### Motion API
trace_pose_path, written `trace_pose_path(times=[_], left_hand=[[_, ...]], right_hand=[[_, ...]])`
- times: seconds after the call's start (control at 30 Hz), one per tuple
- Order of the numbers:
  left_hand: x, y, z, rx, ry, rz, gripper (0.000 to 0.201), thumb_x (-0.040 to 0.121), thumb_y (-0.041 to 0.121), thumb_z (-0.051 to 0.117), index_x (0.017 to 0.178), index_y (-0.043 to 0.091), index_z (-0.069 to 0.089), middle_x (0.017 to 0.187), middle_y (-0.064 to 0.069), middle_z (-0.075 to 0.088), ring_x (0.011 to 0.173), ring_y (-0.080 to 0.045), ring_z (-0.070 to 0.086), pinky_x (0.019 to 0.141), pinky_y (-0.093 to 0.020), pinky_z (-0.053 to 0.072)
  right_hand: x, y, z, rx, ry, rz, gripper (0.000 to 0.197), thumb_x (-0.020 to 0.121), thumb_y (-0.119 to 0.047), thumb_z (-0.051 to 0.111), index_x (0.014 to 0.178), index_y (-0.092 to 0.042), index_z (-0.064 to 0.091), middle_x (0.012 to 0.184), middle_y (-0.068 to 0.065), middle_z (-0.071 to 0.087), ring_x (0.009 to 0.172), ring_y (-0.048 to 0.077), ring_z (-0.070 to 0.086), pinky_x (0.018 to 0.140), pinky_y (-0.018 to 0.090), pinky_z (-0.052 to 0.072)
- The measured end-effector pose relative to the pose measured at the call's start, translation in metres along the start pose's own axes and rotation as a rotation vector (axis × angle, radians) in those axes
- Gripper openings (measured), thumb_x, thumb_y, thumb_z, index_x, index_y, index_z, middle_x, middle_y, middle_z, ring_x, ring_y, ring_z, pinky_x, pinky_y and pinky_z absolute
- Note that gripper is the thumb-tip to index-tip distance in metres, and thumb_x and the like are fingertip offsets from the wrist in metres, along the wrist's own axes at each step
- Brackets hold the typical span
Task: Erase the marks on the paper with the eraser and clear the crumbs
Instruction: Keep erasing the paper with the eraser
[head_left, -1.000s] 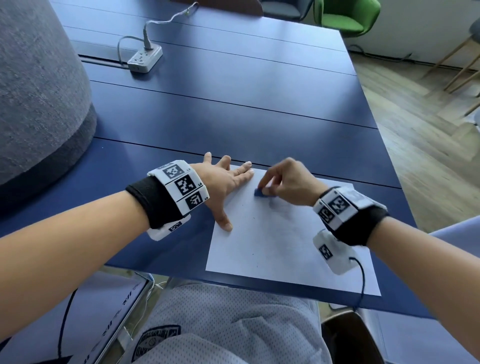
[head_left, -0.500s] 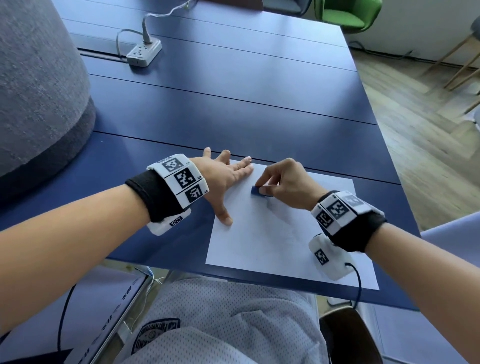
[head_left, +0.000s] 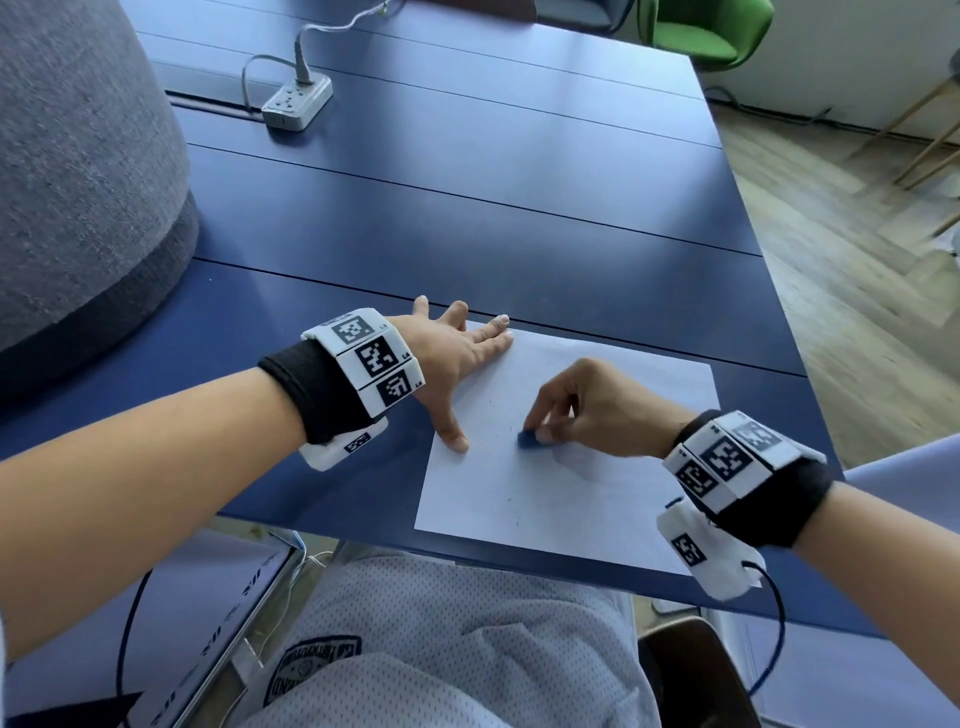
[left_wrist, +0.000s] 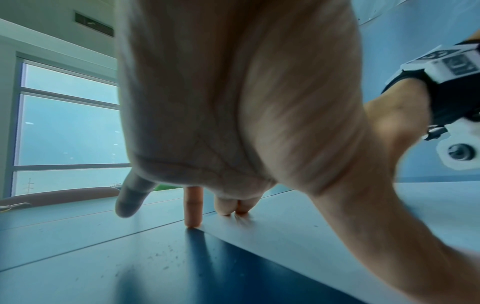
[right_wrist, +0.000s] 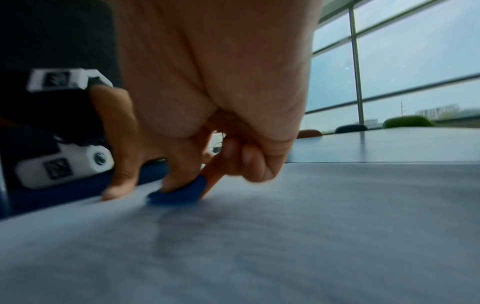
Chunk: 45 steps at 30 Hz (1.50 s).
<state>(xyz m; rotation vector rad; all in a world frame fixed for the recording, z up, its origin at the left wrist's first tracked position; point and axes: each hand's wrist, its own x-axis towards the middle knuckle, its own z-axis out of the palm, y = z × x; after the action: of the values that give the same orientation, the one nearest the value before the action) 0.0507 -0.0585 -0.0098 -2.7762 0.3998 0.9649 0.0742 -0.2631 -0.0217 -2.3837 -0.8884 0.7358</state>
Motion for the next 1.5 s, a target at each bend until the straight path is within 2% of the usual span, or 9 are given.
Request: trace_pose_path(times=[0.1, 0.27, 0.4, 0.57, 0.83, 1.03, 1.2, 1.37, 1.5], left_hand=[[0.001, -0.001, 0.0, -0.005, 0.001, 0.002, 0.141, 0.059, 0.078, 0.072, 0.154, 0.025, -0.019, 0.159, 0.014, -0.025, 0.142, -0.028, 0.005, 0.112, -0.068, 0.003], [0.0, 0.0, 0.0, -0.001, -0.001, -0.001, 0.141, 0.06, 0.076, 0.072, 0.153, 0.025, -0.02, 0.159, 0.013, -0.025, 0.143, -0.029, 0.003, 0.112, -0.068, 0.001], [0.0, 0.0, -0.001, -0.01, -0.002, 0.0, 0.142, 0.058, 0.077, 0.072, 0.153, 0.026, -0.019, 0.159, 0.014, -0.025, 0.143, -0.029, 0.003, 0.112, -0.068, 0.001], [-0.001, 0.0, 0.0, 0.001, 0.005, 0.006, 0.141, 0.06, 0.076, 0.072, 0.153, 0.024, -0.019, 0.16, 0.012, -0.024, 0.142, -0.029, 0.004, 0.112, -0.068, 0.001], [0.001, -0.002, 0.001, 0.004, 0.017, 0.016, 0.141, 0.058, 0.078, 0.072, 0.154, 0.025, -0.018, 0.16, 0.014, -0.023, 0.141, -0.028, 0.007, 0.111, -0.069, 0.004], [0.002, -0.003, 0.001, -0.011, 0.003, 0.011, 0.142, 0.058, 0.078, 0.072, 0.153, 0.026, -0.019, 0.159, 0.014, -0.025, 0.139, -0.026, 0.008, 0.112, -0.067, 0.003], [0.003, -0.002, 0.001, -0.008, 0.001, 0.011, 0.143, 0.057, 0.079, 0.072, 0.153, 0.027, -0.019, 0.159, 0.015, -0.024, 0.139, -0.026, 0.009, 0.112, -0.068, 0.004], [0.0, -0.001, -0.001, 0.014, -0.007, -0.003, 0.141, 0.059, 0.077, 0.072, 0.153, 0.025, -0.02, 0.159, 0.013, -0.025, 0.14, -0.028, 0.008, 0.111, -0.069, 0.004], [0.0, 0.002, -0.002, 0.016, -0.011, -0.005, 0.141, 0.059, 0.077, 0.072, 0.153, 0.025, -0.02, 0.159, 0.013, -0.025, 0.141, -0.028, 0.007, 0.111, -0.069, 0.004]], right_hand=[[0.008, 0.005, -0.003, 0.035, 0.213, 0.041, 0.008, 0.078, -0.013, 0.074, 0.081, -0.02, 0.077, 0.064, -0.001, 0.064, 0.053, 0.006, 0.052, 0.052, 0.015, 0.037], [-0.006, -0.002, 0.002, -0.005, -0.068, 0.019, 0.009, 0.077, -0.014, 0.076, 0.083, -0.021, 0.077, 0.064, -0.004, 0.063, 0.055, 0.007, 0.05, 0.054, 0.018, 0.041], [0.006, 0.004, -0.003, 0.053, 0.232, 0.063, 0.007, 0.078, -0.013, 0.074, 0.08, -0.019, 0.076, 0.063, -0.001, 0.063, 0.054, 0.007, 0.052, 0.055, 0.019, 0.039], [-0.012, -0.005, 0.005, 0.009, -0.053, 0.054, 0.01, 0.077, -0.011, 0.074, 0.08, -0.021, 0.076, 0.059, -0.009, 0.059, 0.047, 0.0, 0.047, 0.047, 0.009, 0.034], [0.031, 0.015, -0.024, 0.071, 0.392, 0.246, 0.006, 0.076, -0.018, 0.074, 0.077, -0.024, 0.073, 0.072, -0.001, 0.063, 0.071, 0.01, 0.057, 0.069, 0.02, 0.043], [0.004, -0.004, -0.005, 0.05, -0.016, 0.096, 0.01, 0.078, -0.008, 0.073, 0.08, -0.018, 0.076, 0.056, -0.005, 0.06, 0.042, 0.0, 0.046, 0.044, 0.012, 0.035], [0.012, 0.007, -0.008, 0.087, 0.29, 0.148, 0.006, 0.078, -0.014, 0.074, 0.078, -0.02, 0.075, 0.061, 0.0, 0.063, 0.05, 0.007, 0.05, 0.051, 0.019, 0.039], [-0.008, -0.004, 0.007, 0.045, -0.011, 0.048, 0.01, 0.078, -0.011, 0.074, 0.082, -0.019, 0.077, 0.06, -0.005, 0.06, 0.051, 0.005, 0.048, 0.05, 0.014, 0.036], [-0.003, 0.001, 0.006, 0.043, 0.204, 0.063, 0.009, 0.079, -0.012, 0.073, 0.08, -0.021, 0.076, 0.063, -0.005, 0.062, 0.05, 0.0, 0.05, 0.049, 0.009, 0.034]])
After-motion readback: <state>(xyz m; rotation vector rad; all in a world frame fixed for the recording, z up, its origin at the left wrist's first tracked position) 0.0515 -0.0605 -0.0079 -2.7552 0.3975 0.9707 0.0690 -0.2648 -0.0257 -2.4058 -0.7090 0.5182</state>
